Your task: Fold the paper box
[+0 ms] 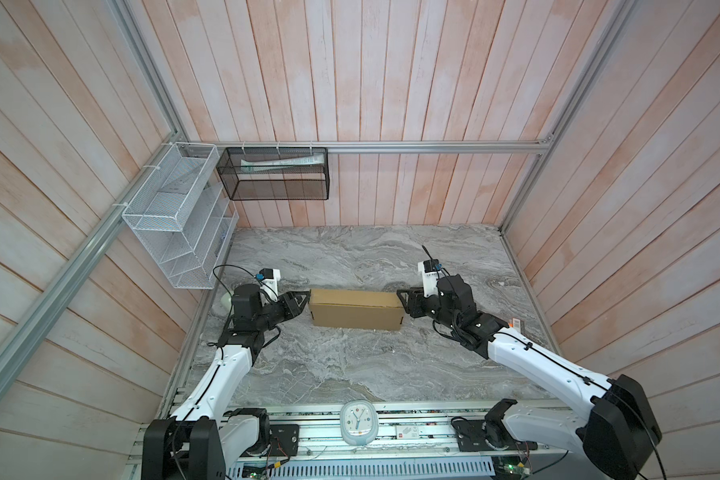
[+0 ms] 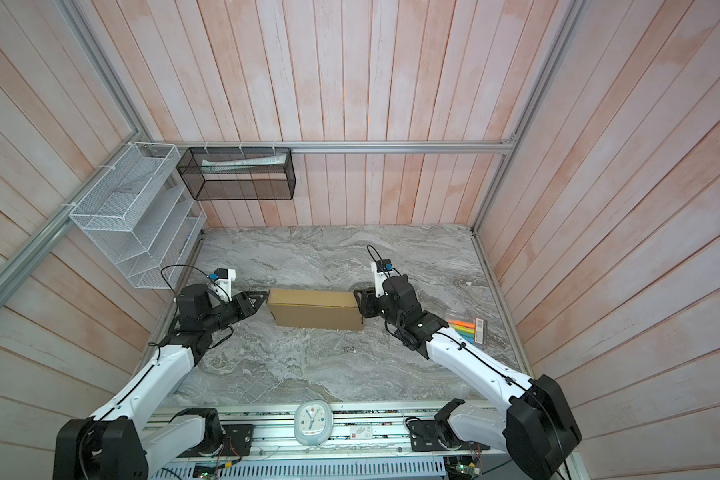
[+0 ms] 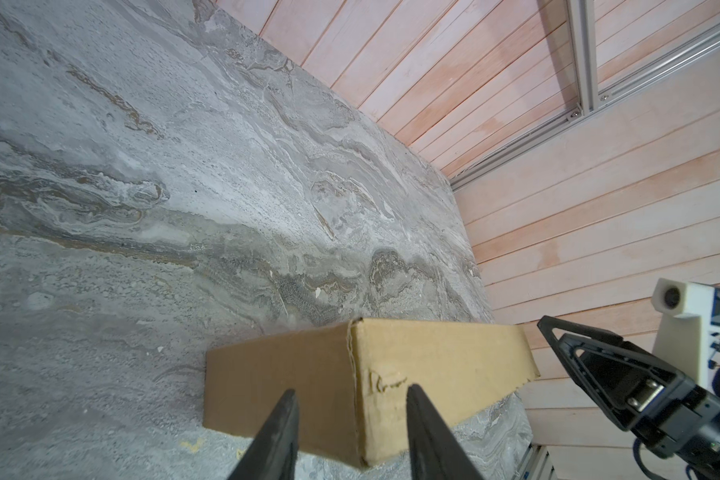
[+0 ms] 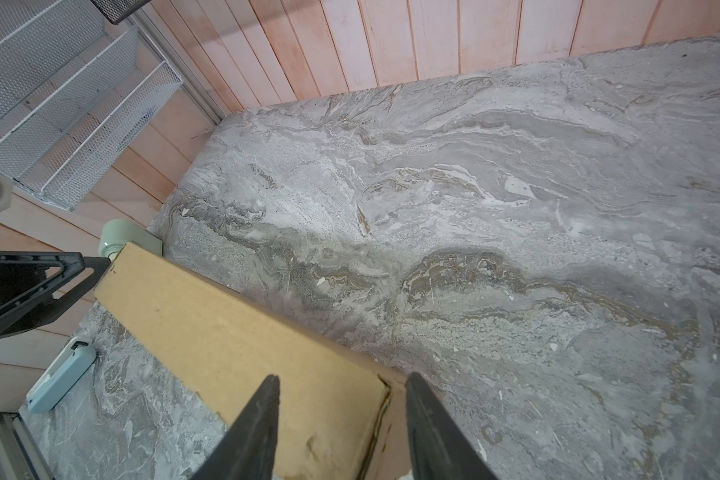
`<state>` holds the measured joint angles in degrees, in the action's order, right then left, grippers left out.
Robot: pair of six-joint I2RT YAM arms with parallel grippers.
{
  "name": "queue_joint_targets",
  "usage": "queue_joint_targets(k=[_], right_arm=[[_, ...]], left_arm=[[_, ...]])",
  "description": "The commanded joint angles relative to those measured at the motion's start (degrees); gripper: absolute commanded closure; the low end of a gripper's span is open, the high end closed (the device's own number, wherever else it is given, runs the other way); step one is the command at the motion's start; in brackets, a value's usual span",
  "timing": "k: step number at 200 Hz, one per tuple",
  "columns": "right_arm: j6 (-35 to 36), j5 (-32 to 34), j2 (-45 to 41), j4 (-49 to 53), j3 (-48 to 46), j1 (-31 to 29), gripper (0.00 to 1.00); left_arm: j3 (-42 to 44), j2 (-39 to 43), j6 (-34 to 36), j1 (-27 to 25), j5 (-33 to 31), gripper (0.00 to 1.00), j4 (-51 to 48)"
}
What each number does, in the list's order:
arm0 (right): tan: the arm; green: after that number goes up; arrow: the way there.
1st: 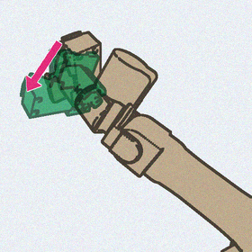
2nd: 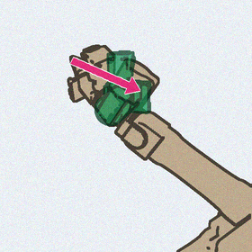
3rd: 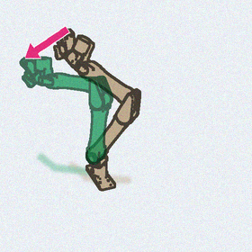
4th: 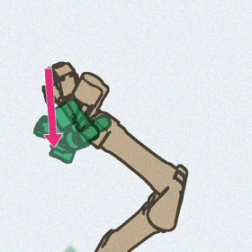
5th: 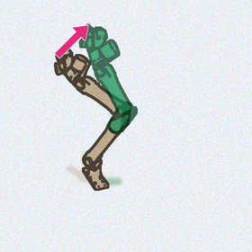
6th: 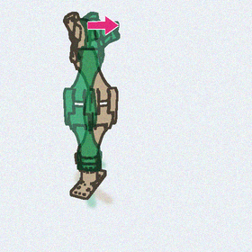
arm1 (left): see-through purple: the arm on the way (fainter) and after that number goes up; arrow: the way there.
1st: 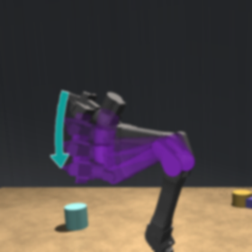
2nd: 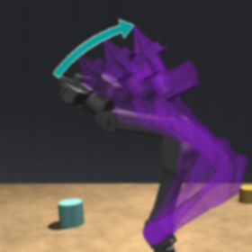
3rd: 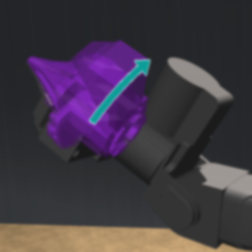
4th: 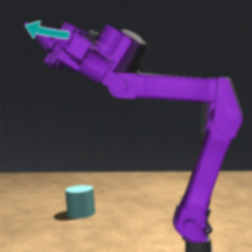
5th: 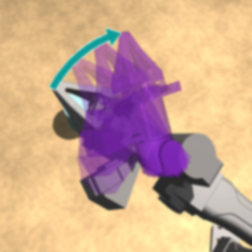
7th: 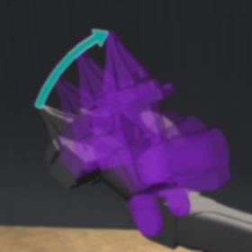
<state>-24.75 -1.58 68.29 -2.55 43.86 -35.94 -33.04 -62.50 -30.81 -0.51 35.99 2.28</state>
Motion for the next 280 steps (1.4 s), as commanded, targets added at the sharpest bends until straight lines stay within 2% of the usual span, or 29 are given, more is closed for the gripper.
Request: queue_joint_targets(k=[1, 45, 88, 163, 280], right_arm=[[1.5, 0.0, -0.7, 1.7, 1.8, 0.6, 0.47], [2.3, -0.5, -1.1, 4.2, 3.2, 1.4, 0.42], [2.3, -2.3, -0.6, 4.9, 3.3, 2.1, 0.40], [1.8, -6.0, 0.9, 4.1, 1.5, 3.6, 0.41], [1.6, -10.1, 4.0, 2.5, -0.2, 4.5, 0.42]], left_arm=[[-2.6, 0.6, 2.4, 0.3, -0.6, 0.52, -2.1], [-4.5, -1.5, 5.5, 0.7, 0.4, 0.47, -3.5], [-6.4, -3.4, 7.1, 0.8, 3.5, 0.48, -5.4], [-7.4, -3.5, 8.8, 0.7, 4.9, 0.50, -10.1], [-8.9, -6.6, 10.3, -2.4, 2.3, 0.54, -13.4]])
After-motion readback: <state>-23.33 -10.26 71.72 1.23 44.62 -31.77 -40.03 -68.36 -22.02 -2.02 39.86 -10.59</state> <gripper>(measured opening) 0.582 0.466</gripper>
